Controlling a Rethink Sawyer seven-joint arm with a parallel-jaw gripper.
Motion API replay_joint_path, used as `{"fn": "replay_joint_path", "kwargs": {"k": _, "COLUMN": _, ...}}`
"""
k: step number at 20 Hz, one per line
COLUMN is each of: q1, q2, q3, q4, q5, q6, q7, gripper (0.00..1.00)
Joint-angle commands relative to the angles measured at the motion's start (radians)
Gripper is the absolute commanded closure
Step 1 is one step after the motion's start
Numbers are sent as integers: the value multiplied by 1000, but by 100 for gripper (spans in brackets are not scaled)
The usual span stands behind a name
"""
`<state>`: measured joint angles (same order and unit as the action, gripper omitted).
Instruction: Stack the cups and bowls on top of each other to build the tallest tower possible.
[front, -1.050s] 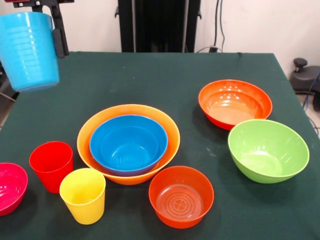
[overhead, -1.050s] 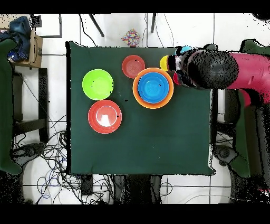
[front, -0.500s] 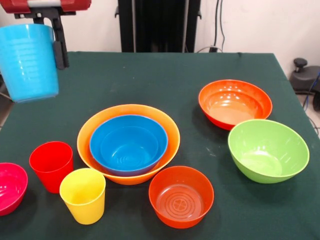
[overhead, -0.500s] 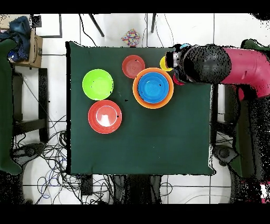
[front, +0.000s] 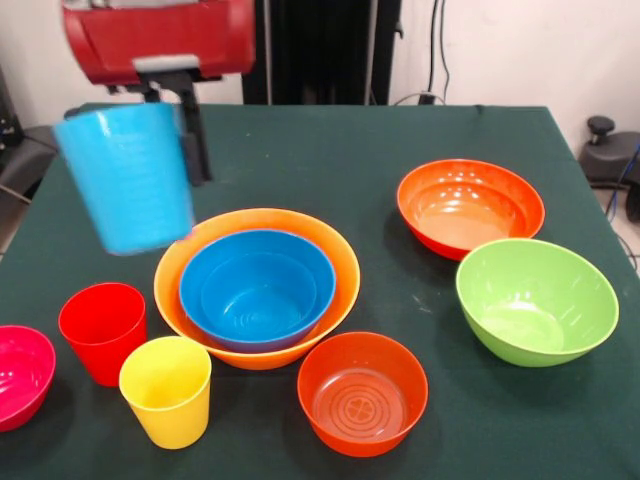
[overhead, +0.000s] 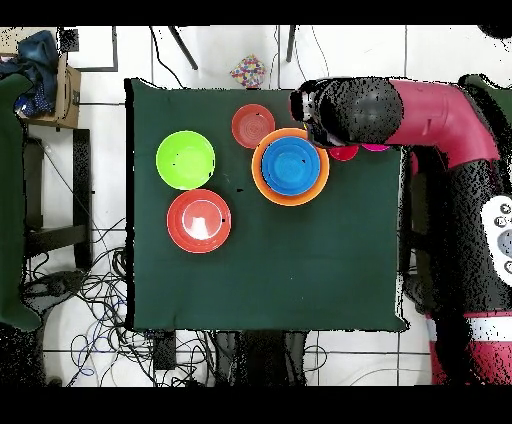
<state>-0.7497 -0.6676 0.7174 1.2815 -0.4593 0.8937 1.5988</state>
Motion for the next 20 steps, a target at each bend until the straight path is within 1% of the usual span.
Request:
{"fn": "replay_joint_path", "kwargs": {"k": 1, "q1": 38, "q2": 117, "q3": -41, "q4": 15, "q5": 39, "q6": 52, "q7": 23, "gripper": 100}}
{"fn": "replay_joint_path", "kwargs": {"k": 3, "q1": 42, "q2": 129, "q3": -42, "q4": 14, "q5": 55, "q6": 71, "q7": 6, "gripper": 100}}
{"fn": "replay_joint_path", "kwargs": {"k": 4, "q1": 45, "q2": 142, "q3": -41, "q4": 9, "q5": 67, "q6": 104, "q7": -9, "gripper": 100}}
{"fn": "replay_joint_path", "kwargs": {"k": 5, "q1": 48, "q2": 148, "q3": -44, "q4": 5, "q5": 71, "q6": 114, "q7": -15, "gripper": 100}}
{"fn": "replay_joint_path", "kwargs": {"k": 8, "q1": 55, "q2": 167, "q3": -55, "q4": -2, "q5": 64, "q6": 107, "q7": -28, "gripper": 100}}
{"fn": "replay_joint_path", "kwargs": {"k": 11, "q1": 53, "q2": 184, "q3": -50, "q4": 4, "q5": 70, "q6": 123, "q7": -54, "gripper": 100}}
{"fn": "replay_joint_path", "kwargs": {"k": 15, "q1": 60, "q2": 208, "q3": -55, "q4": 4, "q5": 58, "q6": 128, "q7": -71, "gripper": 100}}
{"fn": "replay_joint_path", "kwargs": {"k": 20, "q1": 55, "q2": 221, "q3": -48, "q4": 19, "q5": 56, "q6": 163, "q7": -104, "gripper": 100}}
